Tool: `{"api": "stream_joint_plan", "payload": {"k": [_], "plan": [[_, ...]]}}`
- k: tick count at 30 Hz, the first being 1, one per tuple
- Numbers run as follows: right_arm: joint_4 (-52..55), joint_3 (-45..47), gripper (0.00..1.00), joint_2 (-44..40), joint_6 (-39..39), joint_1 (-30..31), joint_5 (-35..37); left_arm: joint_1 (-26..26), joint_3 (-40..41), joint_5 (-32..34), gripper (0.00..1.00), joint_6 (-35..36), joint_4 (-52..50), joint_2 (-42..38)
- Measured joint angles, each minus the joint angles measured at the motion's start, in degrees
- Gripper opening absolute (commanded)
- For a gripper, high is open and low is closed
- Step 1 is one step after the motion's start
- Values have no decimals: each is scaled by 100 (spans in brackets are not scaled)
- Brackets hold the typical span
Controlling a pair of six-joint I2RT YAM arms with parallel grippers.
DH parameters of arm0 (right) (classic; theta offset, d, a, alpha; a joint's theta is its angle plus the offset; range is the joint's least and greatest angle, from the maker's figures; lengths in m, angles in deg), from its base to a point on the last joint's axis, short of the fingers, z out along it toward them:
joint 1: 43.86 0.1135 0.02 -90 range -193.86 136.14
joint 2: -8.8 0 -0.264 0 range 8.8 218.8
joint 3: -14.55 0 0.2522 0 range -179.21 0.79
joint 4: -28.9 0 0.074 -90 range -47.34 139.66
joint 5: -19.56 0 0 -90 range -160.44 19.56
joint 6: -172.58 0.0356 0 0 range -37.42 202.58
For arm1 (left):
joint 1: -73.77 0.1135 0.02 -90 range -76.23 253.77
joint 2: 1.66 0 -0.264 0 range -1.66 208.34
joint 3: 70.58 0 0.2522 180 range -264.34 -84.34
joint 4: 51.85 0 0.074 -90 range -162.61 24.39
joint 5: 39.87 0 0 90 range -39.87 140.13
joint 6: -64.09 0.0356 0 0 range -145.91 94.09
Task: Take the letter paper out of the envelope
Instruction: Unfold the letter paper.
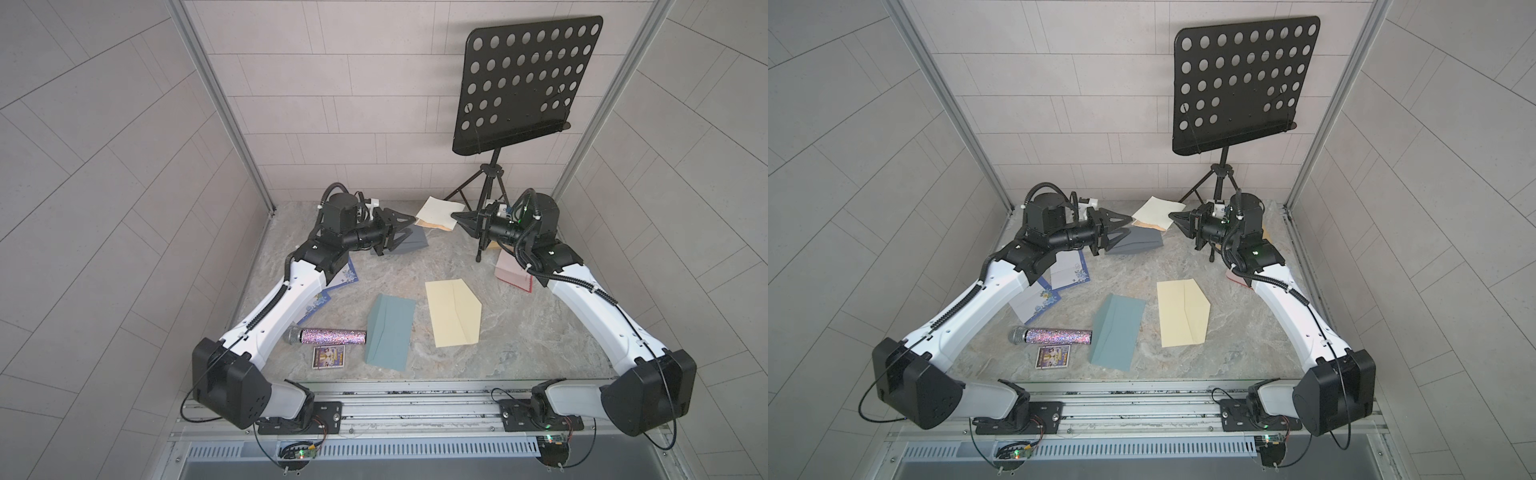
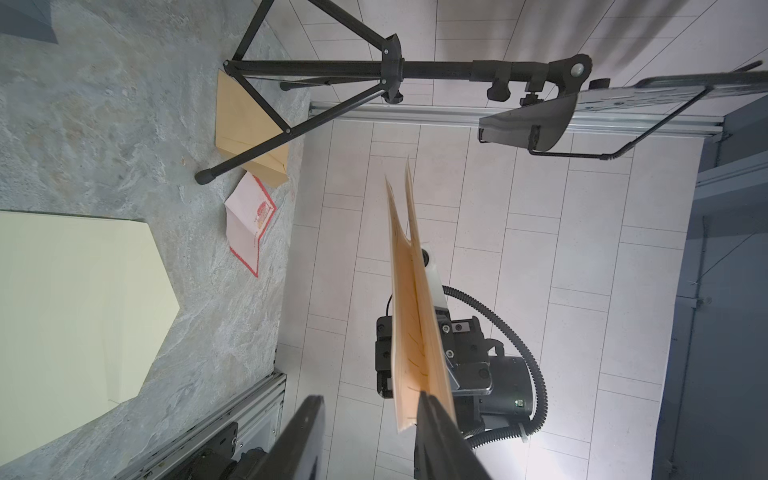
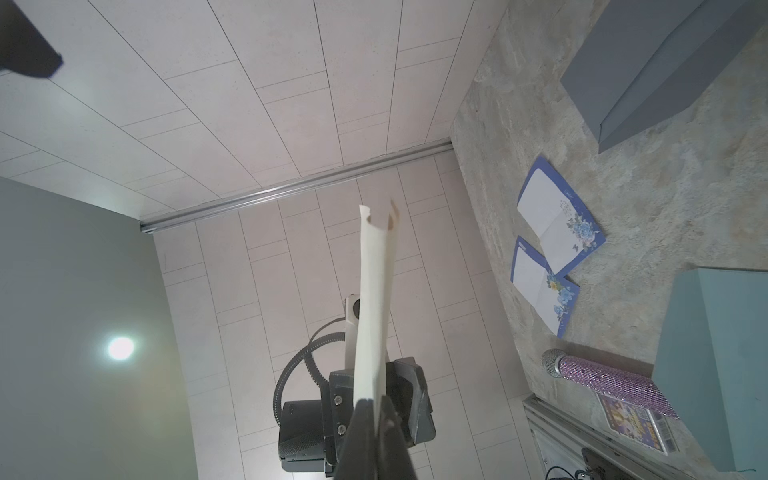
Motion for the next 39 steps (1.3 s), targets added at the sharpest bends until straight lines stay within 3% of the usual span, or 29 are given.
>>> {"api": "stream_joint_plan", "payload": {"k": [23, 39], "plan": [[-507, 146, 0, 170, 334, 195, -28, -332, -22, -4, 42, -378, 772, 686], [-841, 151, 0, 354, 555, 267, -37, -365, -127, 2, 24, -525, 1071, 789]]}}
